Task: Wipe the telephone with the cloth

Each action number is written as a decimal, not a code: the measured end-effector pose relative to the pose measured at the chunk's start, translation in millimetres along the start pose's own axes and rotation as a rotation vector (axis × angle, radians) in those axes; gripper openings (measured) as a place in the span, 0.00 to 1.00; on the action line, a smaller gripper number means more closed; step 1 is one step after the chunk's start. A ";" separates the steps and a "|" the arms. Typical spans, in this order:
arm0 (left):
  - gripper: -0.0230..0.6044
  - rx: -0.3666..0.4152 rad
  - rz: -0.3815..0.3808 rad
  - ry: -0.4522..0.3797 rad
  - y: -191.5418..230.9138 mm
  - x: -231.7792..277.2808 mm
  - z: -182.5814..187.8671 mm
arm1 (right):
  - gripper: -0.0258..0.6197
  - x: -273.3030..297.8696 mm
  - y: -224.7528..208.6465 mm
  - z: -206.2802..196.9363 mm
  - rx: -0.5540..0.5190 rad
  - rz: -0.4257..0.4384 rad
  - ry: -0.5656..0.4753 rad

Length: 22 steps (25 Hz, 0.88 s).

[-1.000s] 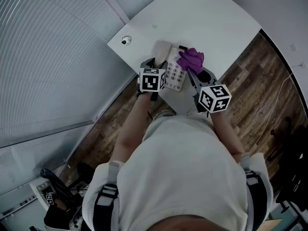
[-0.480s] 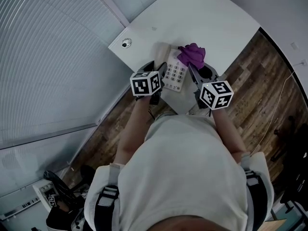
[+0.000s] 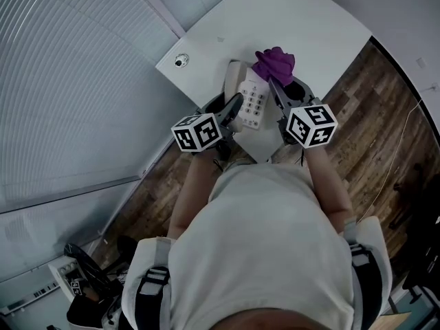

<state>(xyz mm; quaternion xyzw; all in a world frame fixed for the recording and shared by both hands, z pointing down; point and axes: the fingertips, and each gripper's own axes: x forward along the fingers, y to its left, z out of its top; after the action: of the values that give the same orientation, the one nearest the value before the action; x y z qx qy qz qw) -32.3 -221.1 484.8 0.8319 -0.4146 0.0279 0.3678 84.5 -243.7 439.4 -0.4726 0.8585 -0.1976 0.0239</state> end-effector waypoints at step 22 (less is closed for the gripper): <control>0.37 -0.329 -0.440 -0.160 -45.6 -32.3 21.3 | 0.18 19.5 63.8 35.5 0.050 0.176 -0.073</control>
<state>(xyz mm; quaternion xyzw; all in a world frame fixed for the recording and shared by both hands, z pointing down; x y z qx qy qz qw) -26.5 -195.4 431.1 0.8305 -0.2510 -0.1861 0.4612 30.6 -240.5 386.5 -0.4013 0.8902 -0.1986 0.0842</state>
